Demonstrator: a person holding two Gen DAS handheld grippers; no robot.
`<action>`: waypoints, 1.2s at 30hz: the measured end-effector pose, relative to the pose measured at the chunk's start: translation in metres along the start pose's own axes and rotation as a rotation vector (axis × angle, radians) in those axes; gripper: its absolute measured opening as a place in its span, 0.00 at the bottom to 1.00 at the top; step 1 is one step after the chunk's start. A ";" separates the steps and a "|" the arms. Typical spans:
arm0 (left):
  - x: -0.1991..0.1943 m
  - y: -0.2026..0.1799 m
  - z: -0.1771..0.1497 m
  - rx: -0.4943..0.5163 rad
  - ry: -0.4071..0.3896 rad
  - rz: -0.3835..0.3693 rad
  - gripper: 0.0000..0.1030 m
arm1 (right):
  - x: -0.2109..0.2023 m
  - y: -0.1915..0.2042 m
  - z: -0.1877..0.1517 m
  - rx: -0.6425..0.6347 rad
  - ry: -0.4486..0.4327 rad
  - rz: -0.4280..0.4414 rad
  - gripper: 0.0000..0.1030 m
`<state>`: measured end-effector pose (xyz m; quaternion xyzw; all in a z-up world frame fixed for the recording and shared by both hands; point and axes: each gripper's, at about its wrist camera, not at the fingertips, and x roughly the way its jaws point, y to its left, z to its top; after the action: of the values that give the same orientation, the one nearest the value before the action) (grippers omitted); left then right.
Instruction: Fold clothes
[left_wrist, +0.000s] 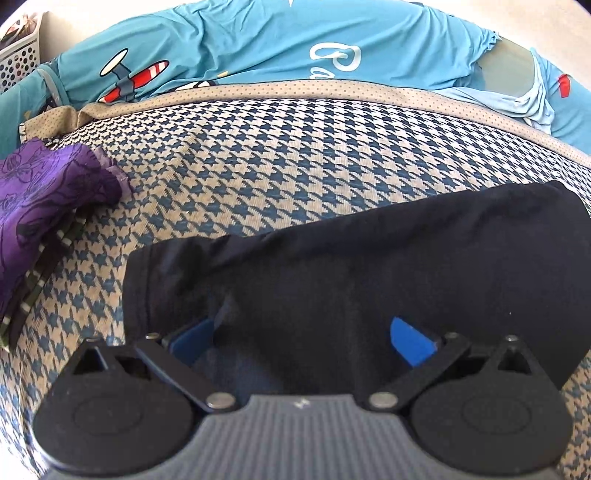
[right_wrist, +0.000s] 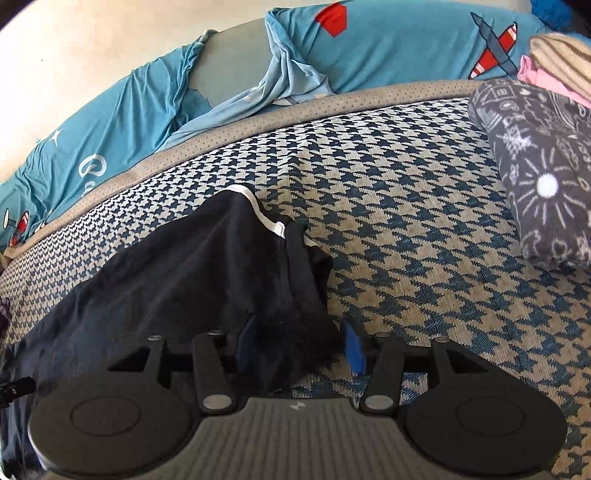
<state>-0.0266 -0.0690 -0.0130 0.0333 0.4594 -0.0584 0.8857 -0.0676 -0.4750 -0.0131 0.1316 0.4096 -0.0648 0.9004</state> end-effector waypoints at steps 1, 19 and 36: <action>-0.001 0.002 -0.002 -0.007 -0.002 0.005 1.00 | 0.000 0.004 0.000 -0.024 -0.006 -0.012 0.41; -0.028 0.020 -0.051 0.002 -0.008 0.043 1.00 | 0.000 0.008 -0.004 -0.105 -0.065 -0.135 0.10; -0.050 0.042 -0.080 -0.024 0.015 0.005 1.00 | -0.026 0.013 -0.008 -0.044 -0.107 -0.165 0.24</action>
<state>-0.1144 -0.0148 -0.0185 0.0244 0.4667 -0.0503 0.8826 -0.0872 -0.4599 0.0037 0.0740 0.3717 -0.1367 0.9152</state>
